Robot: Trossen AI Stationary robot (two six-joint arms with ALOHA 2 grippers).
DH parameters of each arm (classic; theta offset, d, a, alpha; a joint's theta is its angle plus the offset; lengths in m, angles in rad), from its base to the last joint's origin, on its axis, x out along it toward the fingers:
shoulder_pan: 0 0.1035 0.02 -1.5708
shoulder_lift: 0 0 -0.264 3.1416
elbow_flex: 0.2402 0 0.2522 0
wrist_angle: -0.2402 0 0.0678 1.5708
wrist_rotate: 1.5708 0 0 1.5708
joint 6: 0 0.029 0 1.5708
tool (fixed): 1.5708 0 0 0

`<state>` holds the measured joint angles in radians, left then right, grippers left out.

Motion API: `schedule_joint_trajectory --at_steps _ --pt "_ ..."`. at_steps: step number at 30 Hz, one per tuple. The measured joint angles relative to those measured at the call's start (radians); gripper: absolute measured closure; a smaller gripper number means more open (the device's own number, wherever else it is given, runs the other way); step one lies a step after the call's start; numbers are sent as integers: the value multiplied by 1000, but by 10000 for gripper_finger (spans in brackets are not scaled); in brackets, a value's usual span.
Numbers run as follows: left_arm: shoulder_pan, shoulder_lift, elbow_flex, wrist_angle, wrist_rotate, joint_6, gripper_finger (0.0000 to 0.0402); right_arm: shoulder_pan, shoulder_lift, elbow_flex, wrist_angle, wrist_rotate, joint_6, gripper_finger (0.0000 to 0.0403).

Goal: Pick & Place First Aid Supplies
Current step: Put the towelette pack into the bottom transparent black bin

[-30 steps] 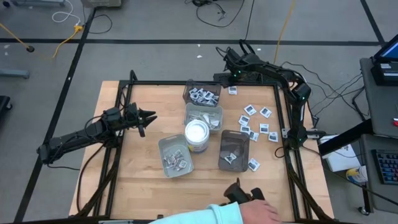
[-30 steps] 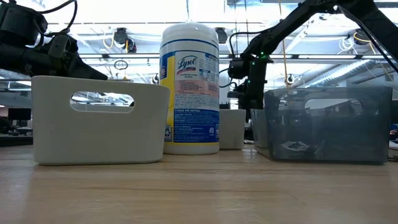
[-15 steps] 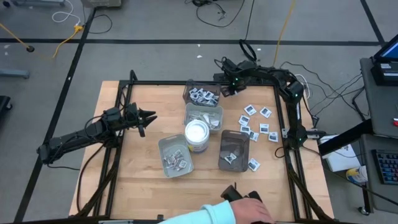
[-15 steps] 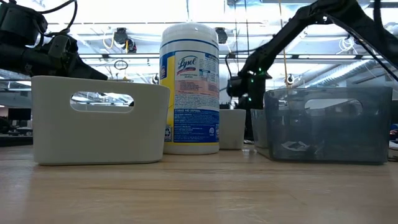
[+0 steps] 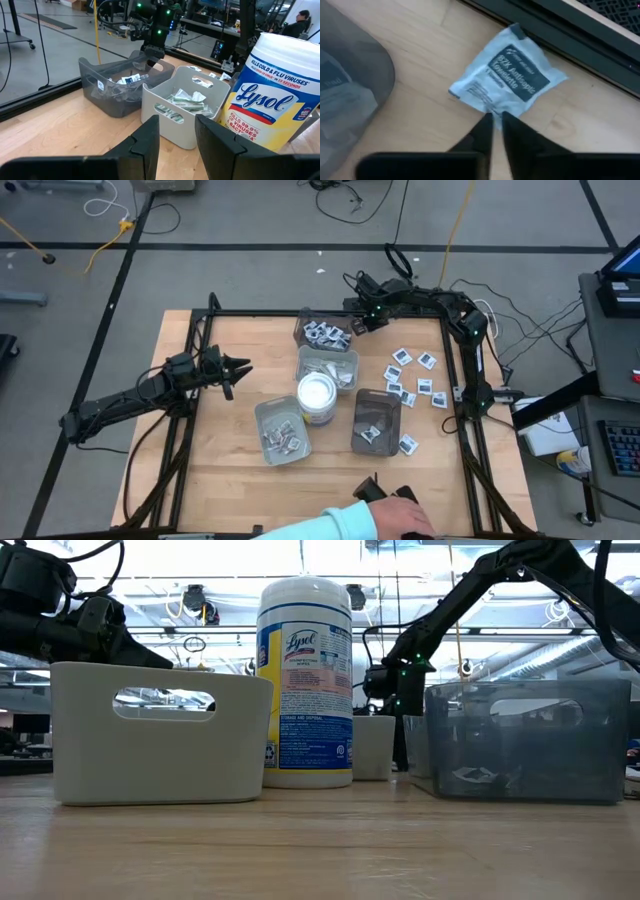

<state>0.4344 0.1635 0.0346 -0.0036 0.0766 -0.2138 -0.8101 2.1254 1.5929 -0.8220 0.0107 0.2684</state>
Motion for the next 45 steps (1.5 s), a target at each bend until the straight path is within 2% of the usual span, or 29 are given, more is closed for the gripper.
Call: schedule_joint_trajectory --at_steps 3,8,15,26,33,45 --pt "0 0 0 0 0 0 273 2 0 0 7 3 -4 392" --pt "0 0 0 0 0 0 273 4 1 0 9 -2 -7 401" --pt "0 0 0 0 0 0 273 18 -14 -3 -65 -5 7 402" --pt "0 0 0 0 0 0 273 22 -122 -5 -135 23 8 403" --pt "0 0 0 0 0 0 273 21 -203 -4 -198 68 45 403" --pt "0 0 0 0 0 0 273 20 -324 -3 -330 75 149 403"
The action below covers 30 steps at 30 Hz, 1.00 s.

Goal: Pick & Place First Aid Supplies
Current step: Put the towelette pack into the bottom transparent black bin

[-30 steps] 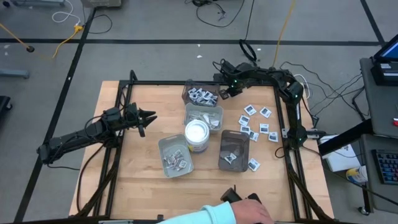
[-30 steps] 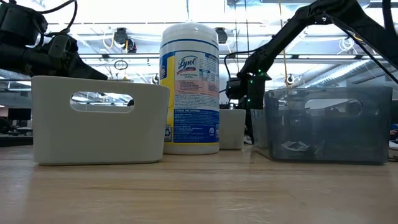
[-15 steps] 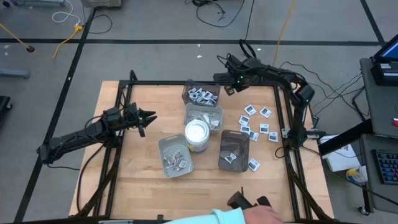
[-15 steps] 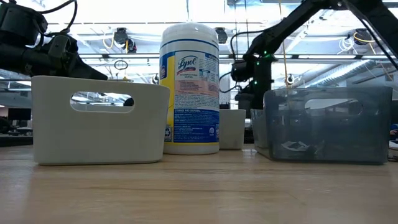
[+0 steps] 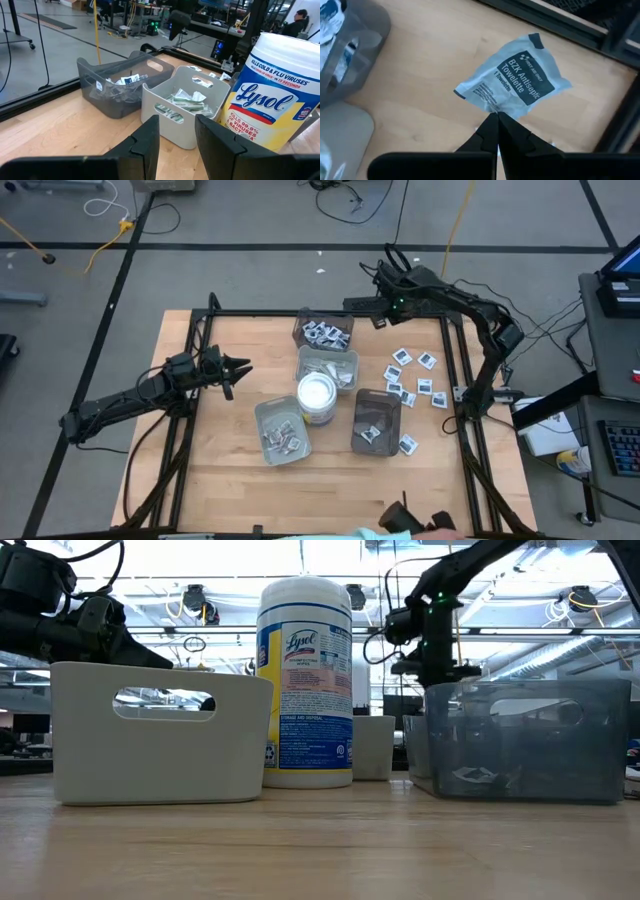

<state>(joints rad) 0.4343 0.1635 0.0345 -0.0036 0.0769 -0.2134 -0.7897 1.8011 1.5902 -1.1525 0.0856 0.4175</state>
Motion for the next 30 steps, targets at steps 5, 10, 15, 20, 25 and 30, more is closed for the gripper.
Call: schedule_joint_trajectory --at_steps 5,10,15,20,25,30 --pt "0 0 0 0 0 0 273 37 -41 0 -75 -6 -4 403" --pt "0 0 0 0 0 0 273 128 -86 0 -140 -7 -52 403" --pt "0 0 0 0 0 0 273 253 -138 0 -188 -8 -62 403" --pt "0 0 0 0 0 0 273 399 -183 0 -229 -10 -22 403" --pt "0 0 0 0 0 0 273 548 -207 0 -282 -12 40 403" --pt "0 0 0 0 0 0 273 675 -209 0 -296 -42 104 403"
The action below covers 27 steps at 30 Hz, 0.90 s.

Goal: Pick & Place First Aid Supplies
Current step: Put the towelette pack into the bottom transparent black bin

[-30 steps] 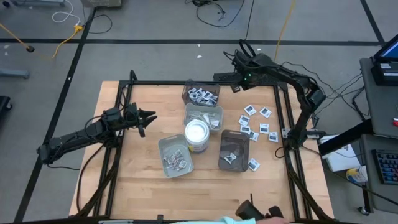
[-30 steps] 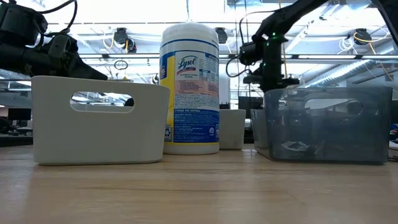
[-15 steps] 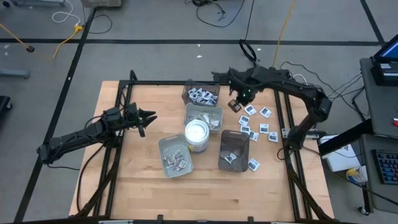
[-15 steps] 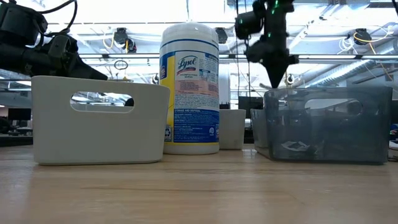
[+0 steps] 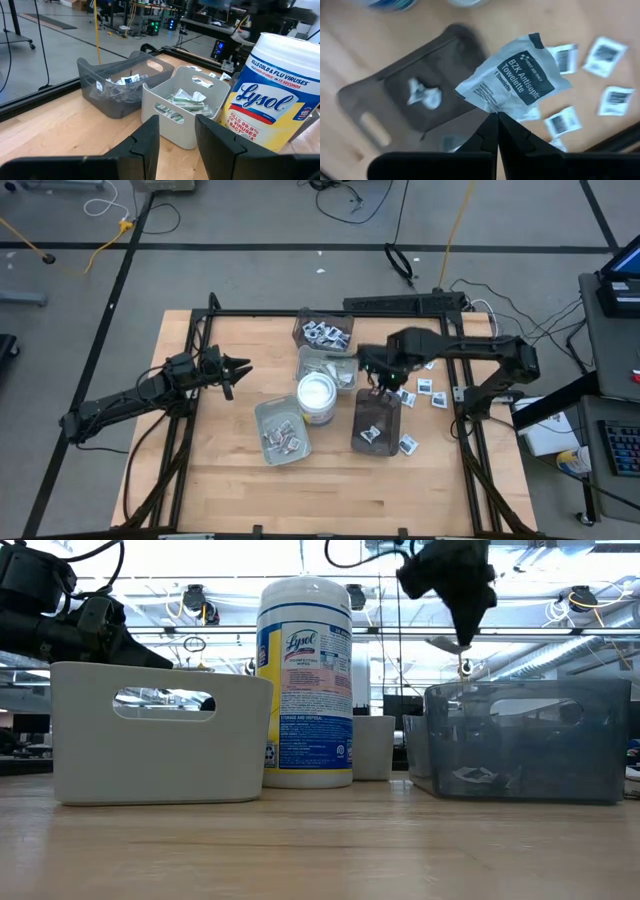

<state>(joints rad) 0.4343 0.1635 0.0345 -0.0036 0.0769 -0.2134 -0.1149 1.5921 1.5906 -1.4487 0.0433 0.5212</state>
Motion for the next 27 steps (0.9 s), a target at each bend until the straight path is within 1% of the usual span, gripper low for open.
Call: schedule_joint_trajectory --at_steps 4,8,14,18,22,27 --pt "0 0 0 0 0 0 272 94 4 -22 28 -19 48 403" --pt "0 0 0 0 0 0 273 177 15 -102 109 -22 108 403" --pt "0 0 0 0 0 0 273 263 13 -211 238 -20 176 403" --pt "0 0 0 0 0 0 273 306 12 -296 380 -19 176 403" --pt "0 0 0 0 0 0 273 326 13 -390 515 -18 152 403" --pt "0 0 0 0 0 0 273 333 13 -485 587 -18 143 403"
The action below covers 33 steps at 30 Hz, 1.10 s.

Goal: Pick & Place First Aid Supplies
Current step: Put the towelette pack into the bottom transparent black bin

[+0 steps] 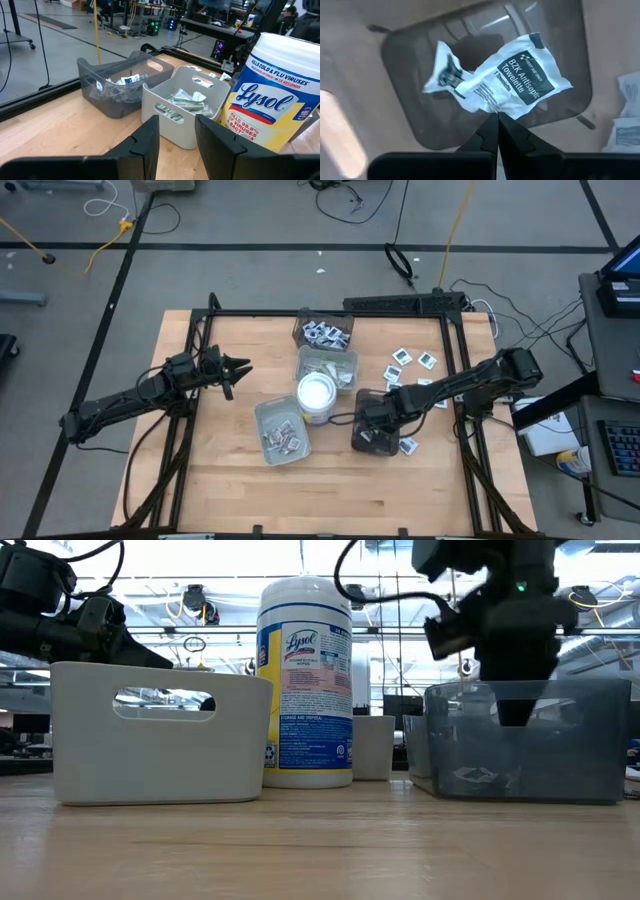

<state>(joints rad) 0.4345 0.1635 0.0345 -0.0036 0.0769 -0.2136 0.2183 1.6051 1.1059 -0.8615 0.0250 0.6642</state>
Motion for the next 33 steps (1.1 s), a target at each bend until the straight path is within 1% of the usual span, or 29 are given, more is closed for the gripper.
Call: schedule_joint_trajectory --at_steps 5,8,10,16,18,20,24,33 --pt "0 0 0 0 0 0 273 0 0 -19 11 0 -30 402" --pt "0 0 0 0 0 0 273 -2 0 -19 19 -19 -32 386" --pt "0 0 0 0 0 0 273 -5 0 -19 24 -50 -25 360" --pt "0 0 0 0 0 0 273 -7 0 -18 51 -65 -28 252" --pt "0 0 0 0 0 0 273 -13 0 -8 39 -106 -29 226" --pt "0 0 0 0 0 0 273 -15 -6 2 29 -131 -25 210" --pt "0 0 0 0 0 0 273 -8 -32 2 3 -137 -54 203" --pt "0 0 0 0 0 0 273 17 -125 2 -76 -136 -124 219"
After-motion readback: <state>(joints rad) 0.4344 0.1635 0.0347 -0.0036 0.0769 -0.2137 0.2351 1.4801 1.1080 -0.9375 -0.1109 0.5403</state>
